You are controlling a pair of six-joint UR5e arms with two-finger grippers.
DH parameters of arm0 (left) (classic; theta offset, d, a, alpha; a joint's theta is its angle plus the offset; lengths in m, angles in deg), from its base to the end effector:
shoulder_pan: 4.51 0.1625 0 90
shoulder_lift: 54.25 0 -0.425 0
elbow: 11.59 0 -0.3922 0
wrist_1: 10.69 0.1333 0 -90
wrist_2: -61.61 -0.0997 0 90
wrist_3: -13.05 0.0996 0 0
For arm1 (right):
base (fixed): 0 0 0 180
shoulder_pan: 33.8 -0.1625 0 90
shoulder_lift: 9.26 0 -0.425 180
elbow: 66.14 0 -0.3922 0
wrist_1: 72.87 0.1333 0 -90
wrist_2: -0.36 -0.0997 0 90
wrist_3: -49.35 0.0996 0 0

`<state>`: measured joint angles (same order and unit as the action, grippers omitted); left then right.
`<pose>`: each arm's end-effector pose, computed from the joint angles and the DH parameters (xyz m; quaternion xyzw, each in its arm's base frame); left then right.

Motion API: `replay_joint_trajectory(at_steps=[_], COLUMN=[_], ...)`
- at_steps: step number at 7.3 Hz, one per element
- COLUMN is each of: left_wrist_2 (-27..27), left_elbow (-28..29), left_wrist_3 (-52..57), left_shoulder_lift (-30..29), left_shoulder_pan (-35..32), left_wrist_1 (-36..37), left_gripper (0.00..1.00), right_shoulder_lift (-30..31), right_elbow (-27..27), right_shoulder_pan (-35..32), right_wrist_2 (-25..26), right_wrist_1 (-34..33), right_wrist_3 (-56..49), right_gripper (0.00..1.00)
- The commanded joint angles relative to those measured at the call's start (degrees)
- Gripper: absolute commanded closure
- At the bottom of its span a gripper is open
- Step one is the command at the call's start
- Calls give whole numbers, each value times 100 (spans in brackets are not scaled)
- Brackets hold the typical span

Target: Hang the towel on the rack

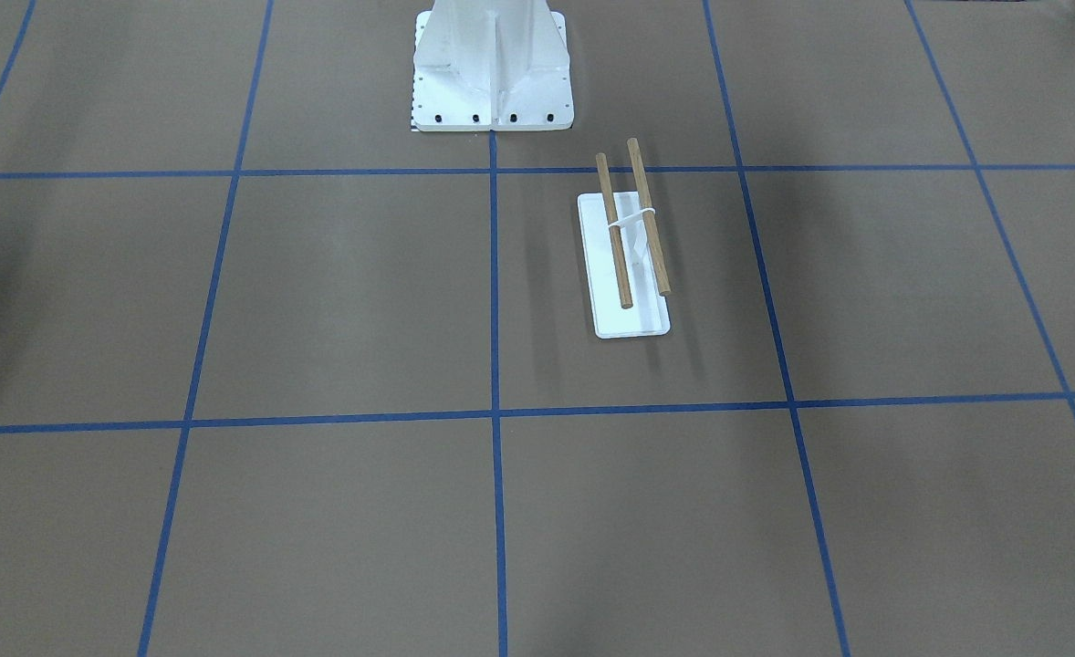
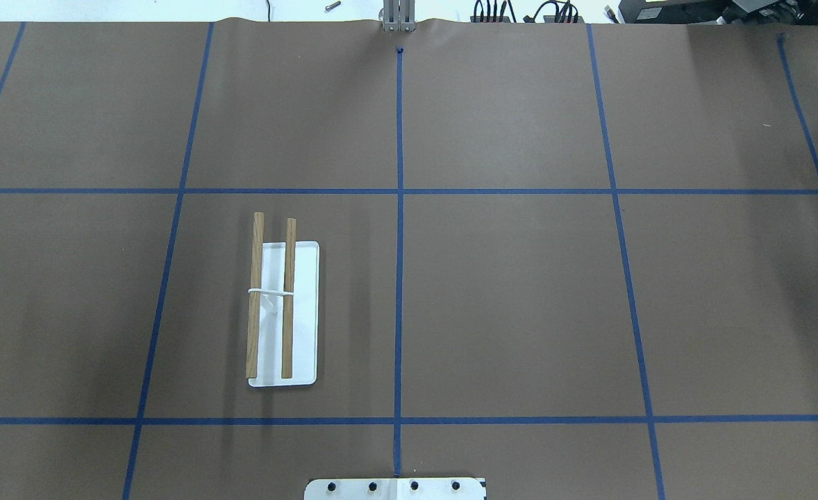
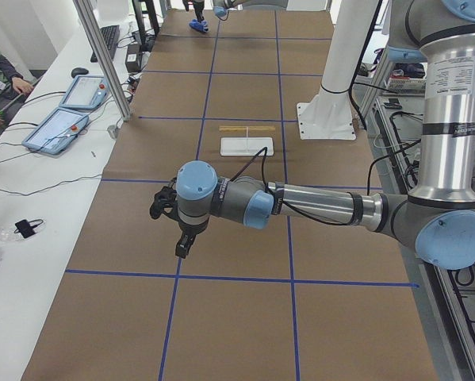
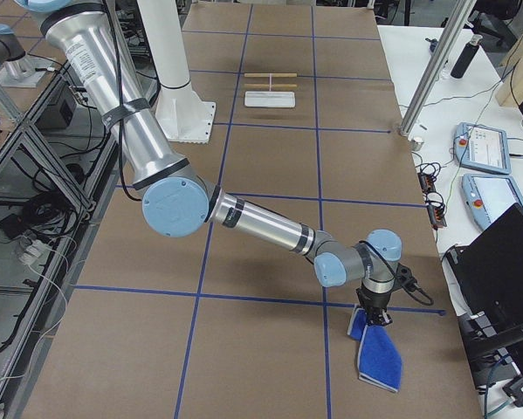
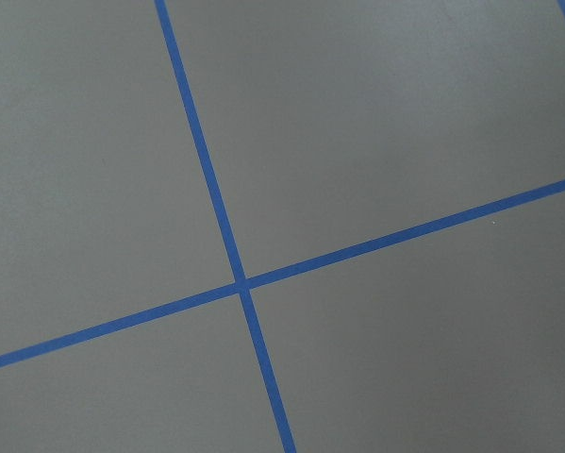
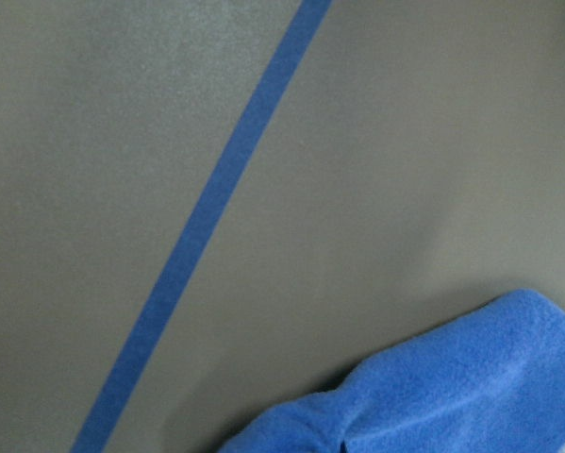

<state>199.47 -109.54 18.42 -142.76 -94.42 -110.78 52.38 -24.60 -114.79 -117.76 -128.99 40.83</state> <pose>-0.0587 -0.4934 0.5789 0.1499 0.3949 0.1014 0.9007 -0.0224 -0.6930 0.7328 0.1153 -0.2417 -0.1756 0.9473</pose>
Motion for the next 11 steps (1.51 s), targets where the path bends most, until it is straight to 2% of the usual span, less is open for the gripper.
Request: replay_joint_trajectory(at_steps=[1, 3, 4, 5, 6, 8, 10, 11], left_wrist_2=[22, 40, 48, 57, 257, 1257, 1236, 1244], left_elbow=[-30, -101, -118, -319, -503, -505, -523, -532], left_wrist_3=[-19, -19, -297, -831, -1384, -3226, -5405, -5737], left_shoulder_lift=[0, -9, -61, -79, -88, -341, -439, -605], left_shoulder_pan=[0, 9, 9, 35, 53, 149, 822, 1000], left_wrist_1=[6, 6, -3, -3, -3, -351, -1596, -1707], left_gripper=[2, 2, 2, 2, 2, 2, 2, 3], right_shoulder_lift=[85, 471, 481, 594, 691, 657, 630, 622], right_elbow=[1156, 3446, 4388, 5172, 5719, 6696, 7697, 8077], right_shoulder_pan=[-520, -523, -427, -261, -16, 1185, 2196, 2741], right_wrist_2=[-701, -729, -895, -1279, -1675, -1671, -1137, -760], right_wrist_1=[-1078, -3026, -3950, -4499, -4495, -4443, -4408, -4347], right_wrist_3=[-18, -1, 78, 288, 1090, 2769, 4123, 4748], right_gripper=[100, 100, 100, 100, 100, 100, 100, 100])
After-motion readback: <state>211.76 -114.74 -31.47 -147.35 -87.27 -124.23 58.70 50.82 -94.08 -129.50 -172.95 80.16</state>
